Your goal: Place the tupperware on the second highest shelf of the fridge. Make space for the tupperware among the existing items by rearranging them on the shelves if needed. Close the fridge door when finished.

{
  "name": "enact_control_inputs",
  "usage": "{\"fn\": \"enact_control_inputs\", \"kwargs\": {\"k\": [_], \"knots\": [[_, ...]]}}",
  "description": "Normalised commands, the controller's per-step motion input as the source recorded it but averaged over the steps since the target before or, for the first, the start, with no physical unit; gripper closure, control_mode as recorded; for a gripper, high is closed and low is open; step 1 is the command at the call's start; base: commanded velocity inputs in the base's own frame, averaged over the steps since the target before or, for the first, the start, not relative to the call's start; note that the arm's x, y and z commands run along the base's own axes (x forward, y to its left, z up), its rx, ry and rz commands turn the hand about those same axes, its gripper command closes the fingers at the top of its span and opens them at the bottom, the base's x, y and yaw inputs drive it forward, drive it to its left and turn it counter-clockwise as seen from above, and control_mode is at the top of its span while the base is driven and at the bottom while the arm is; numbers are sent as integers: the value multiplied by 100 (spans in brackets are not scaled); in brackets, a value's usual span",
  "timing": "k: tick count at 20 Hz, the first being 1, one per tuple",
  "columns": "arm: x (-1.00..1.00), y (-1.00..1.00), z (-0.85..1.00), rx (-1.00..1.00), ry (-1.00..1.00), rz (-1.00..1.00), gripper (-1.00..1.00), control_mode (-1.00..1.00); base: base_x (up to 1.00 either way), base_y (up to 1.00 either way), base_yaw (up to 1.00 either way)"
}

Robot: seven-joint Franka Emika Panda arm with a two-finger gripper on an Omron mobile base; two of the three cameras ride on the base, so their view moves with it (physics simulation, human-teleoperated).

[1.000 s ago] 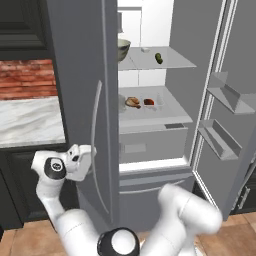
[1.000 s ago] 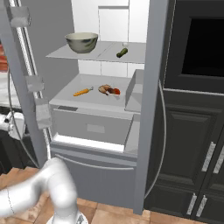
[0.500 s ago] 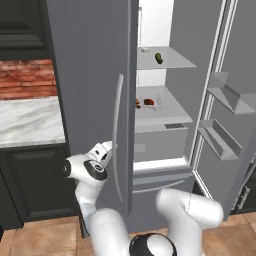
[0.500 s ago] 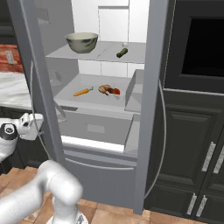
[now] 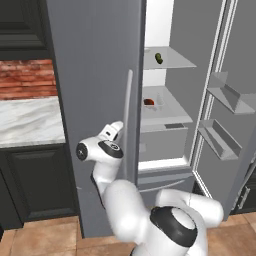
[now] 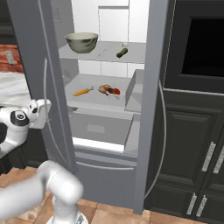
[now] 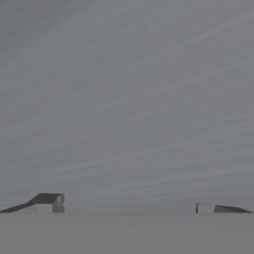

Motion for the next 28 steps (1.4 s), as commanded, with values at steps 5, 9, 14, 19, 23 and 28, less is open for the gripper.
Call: {"fn": "enact_control_inputs", "kwargs": {"k": [5,9,14,19,23,28], "knots": [[47,-57,44,0,0,4,-100,-100,0,0,0],[73,-69,12,0,0,7,-100,-100,0,0,0],[68,-52,13,0,0,7,-100,-100,0,0,0],[76,-28,30,0,0,11,-100,-100,0,0,0],[80,-2,30,0,0,10,-100,-100,0,0,0],[72,0,20,-4,0,10,-100,-100,0,0,0]]}}
